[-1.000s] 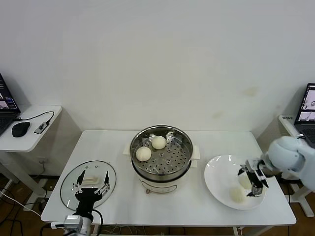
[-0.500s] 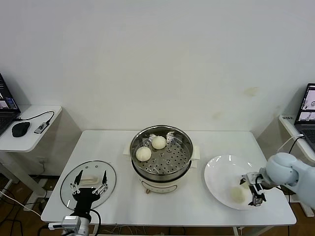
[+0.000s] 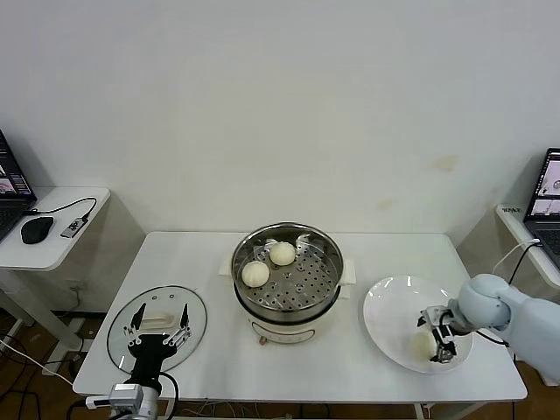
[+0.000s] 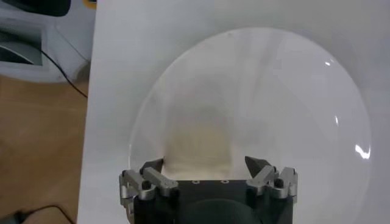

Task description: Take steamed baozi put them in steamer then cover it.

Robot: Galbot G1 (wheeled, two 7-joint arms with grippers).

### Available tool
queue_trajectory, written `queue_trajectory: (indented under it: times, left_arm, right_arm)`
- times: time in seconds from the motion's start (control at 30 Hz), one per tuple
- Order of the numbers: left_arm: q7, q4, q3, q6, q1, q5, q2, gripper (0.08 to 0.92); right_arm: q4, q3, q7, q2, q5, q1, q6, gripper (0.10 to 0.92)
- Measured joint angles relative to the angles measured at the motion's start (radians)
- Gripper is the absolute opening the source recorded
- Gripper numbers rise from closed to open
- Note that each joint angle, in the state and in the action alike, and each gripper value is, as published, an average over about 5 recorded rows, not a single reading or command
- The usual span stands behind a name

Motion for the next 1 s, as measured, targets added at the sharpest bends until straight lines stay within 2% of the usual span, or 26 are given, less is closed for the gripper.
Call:
queue_trajectory:
  times: [0.17, 0.33, 0.67, 1.0]
  left_arm:
    - [0.000, 0.000, 0.000, 0.000, 0.000, 0.000, 0.000, 0.823]
    - [0.000, 0.000, 0.000, -0.001, 0.000, 0.000, 0.000, 0.823]
    - [0.000, -0.003, 0.004, -0.002, -0.003, -0.001, 0.002, 0.823]
    - [0.000, 0.003, 0.005, -0.003, -0.010, -0.009, 0.008, 0.823]
  right_arm:
    - [-0.006, 0.006, -0.002, 0.005, 0.000, -0.003, -0.004, 0.654]
    - [-0.007, 0.007, -0.007, 0.002, 0.006, 0.009, -0.003, 0.615]
    - [0.007, -0.044, -0.037, -0.012, 0.061, 0.127, -0.010, 0.594]
    - [-0.032, -0.220, -0.065, 0.049, 0.200, 0.475, -0.016, 0.594]
